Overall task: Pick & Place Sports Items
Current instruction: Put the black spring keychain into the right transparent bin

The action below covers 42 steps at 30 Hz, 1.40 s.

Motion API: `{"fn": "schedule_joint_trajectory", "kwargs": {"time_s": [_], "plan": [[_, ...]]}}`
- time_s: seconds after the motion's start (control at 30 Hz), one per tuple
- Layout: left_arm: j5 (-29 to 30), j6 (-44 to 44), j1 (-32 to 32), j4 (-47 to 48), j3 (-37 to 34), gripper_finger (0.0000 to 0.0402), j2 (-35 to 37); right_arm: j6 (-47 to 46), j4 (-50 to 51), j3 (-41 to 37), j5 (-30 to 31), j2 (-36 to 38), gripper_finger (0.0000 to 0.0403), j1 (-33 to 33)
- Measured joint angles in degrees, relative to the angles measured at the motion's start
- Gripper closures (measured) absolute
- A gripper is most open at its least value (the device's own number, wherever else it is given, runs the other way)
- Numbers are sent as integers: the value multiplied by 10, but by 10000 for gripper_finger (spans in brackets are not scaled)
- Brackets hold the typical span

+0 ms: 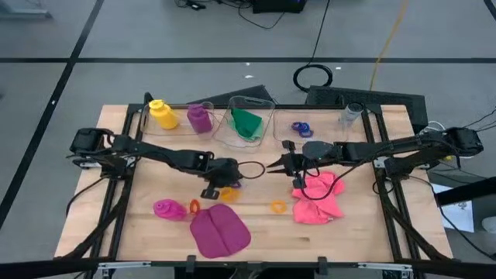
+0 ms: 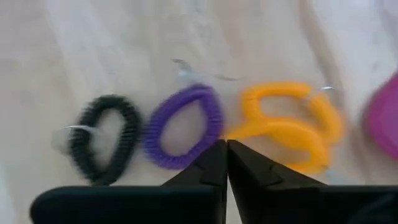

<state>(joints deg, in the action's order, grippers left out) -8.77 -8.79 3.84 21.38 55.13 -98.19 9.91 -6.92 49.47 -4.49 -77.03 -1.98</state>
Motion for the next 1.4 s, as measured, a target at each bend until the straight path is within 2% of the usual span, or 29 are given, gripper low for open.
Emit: {"fn": "schedule_joint_trajectory", "kwargs": {"time_s": [0.23,0.37,0.53,0.67,0.8,0.93,1.07,1.2,1.4], "plan": [[108,2,0,-1,0,396,0,0,0,0,0,0,344,0],[152,11,-4,-1,0,359,0,0,0,-1,0,0,344,0],[152,42,-25,-1,0,290,0,3,-42,-28,3,0,344,0],[120,53,-44,-2,0,241,0,22,-111,-65,4,0,344,0],[100,64,-56,-4,0,206,0,27,-165,-90,4,0,344,3],[98,64,-58,-13,0,185,-2,9,-172,-91,4,0,344,11],[106,63,-57,-21,0,176,-15,-5,-171,-91,3,0,344,20],[139,63,-58,-25,1,181,-28,-15,-171,-91,2,0,344,24],[163,48,-59,-20,0,221,-34,-15,-170,-91,2,0,344,24]]}}
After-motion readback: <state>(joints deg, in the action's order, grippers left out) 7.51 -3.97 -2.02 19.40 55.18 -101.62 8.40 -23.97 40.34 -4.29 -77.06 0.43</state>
